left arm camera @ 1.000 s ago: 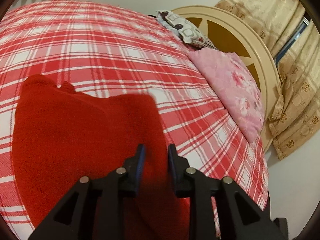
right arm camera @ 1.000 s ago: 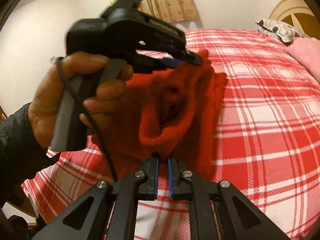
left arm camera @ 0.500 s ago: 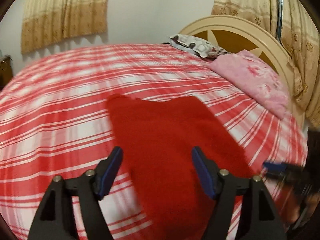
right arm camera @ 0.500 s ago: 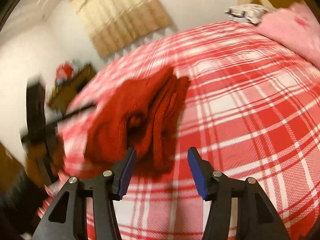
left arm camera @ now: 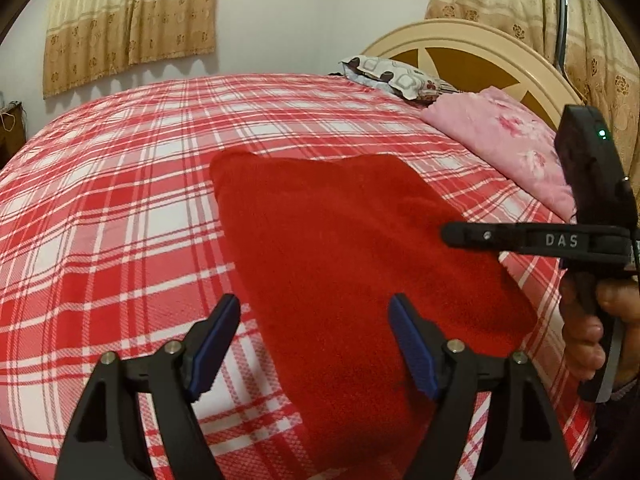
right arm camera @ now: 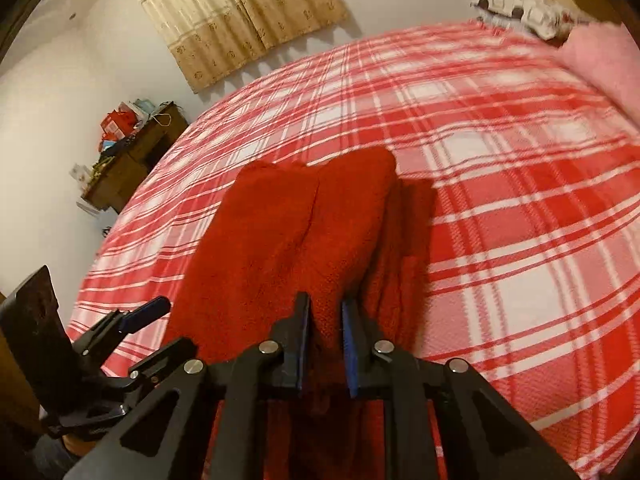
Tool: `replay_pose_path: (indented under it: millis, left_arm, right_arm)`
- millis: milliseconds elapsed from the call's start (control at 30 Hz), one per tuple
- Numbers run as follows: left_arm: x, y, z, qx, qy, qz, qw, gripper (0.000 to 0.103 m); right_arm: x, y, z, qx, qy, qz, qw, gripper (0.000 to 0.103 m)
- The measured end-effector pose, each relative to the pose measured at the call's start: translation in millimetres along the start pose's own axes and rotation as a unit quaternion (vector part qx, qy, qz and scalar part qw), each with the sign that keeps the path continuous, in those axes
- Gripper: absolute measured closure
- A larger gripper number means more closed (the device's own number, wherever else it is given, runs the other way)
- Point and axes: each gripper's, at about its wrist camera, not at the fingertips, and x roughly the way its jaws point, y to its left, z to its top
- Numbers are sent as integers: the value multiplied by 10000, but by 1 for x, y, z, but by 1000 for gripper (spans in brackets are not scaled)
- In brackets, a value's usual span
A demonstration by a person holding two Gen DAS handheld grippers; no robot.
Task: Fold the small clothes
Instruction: 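Fold the lifted side over the sweater and open both grippers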
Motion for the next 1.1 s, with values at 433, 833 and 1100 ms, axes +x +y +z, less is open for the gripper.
replay_pose_path:
  millis: [433,833,1100]
  left_arm:
    - [10,-4,-14,-140,230,-168,9995,9]
    - [16,-14,-18,-23,310,-163,9994,8]
    - [0,-11,-22,-54,119,-186,9997,9]
  right_arm:
    - [-18,-22,1,109,-245,-235,9994,93]
    - [41,0,48,-341,341,25,9988,57]
    - [-17,3,18,-379,-295,232,9986,58]
